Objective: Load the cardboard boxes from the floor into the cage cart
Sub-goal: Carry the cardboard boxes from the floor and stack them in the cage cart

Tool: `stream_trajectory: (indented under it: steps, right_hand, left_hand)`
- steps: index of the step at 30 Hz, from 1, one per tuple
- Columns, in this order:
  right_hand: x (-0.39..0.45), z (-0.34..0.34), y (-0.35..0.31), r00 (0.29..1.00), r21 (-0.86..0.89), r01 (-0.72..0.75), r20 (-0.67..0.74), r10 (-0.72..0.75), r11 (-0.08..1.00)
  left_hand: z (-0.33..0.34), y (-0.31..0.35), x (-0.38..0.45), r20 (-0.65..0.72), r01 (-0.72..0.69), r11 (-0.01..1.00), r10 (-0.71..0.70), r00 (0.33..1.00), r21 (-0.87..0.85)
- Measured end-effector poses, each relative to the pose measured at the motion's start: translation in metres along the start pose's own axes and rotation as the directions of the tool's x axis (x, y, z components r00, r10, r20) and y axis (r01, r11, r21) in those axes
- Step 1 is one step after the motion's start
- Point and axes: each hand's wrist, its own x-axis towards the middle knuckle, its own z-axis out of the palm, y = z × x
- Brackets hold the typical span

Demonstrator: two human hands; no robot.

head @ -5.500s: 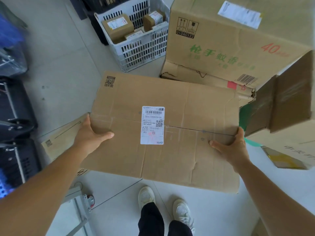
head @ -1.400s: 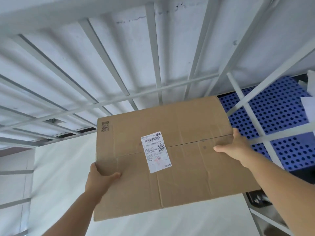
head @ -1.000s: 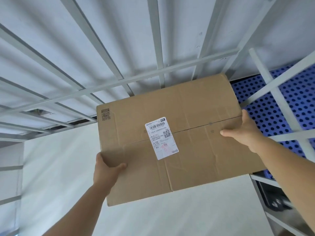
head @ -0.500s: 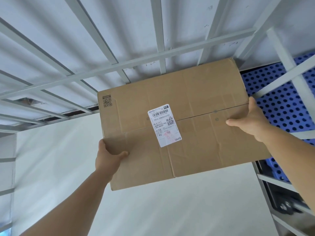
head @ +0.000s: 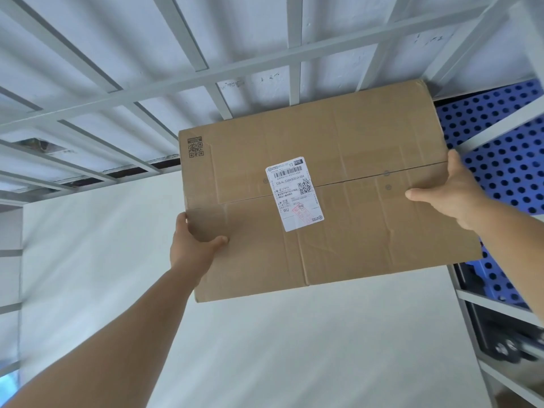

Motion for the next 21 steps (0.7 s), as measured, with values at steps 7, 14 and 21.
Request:
stream_trajectory:
  steps: [7, 14, 21]
  right_hand:
    - [-0.002, -0.004, -0.010, 1.000, -0.155, -0.024, 0.014, 0.027, 0.988]
    - [-0.044, -0.001, -0.026, 0.998, -0.489, 0.065, 0.032, -0.056, 0.870]
    - [-0.138, -0.017, -0.059, 0.954, -0.638, 0.294, 0.158, -0.253, 0.712]
  left_hand:
    - [0.002, 0.006, 0.000, -0.001, 0.006, 0.991, -0.005, 1.000, 0.131]
    - [-0.008, 0.022, -0.024, 0.072, -0.100, 0.901, 0.077, 0.994, 0.422]
    - [-0.040, 0.058, -0.088, 0.175, -0.312, 0.778, 0.259, 0.950, 0.546]
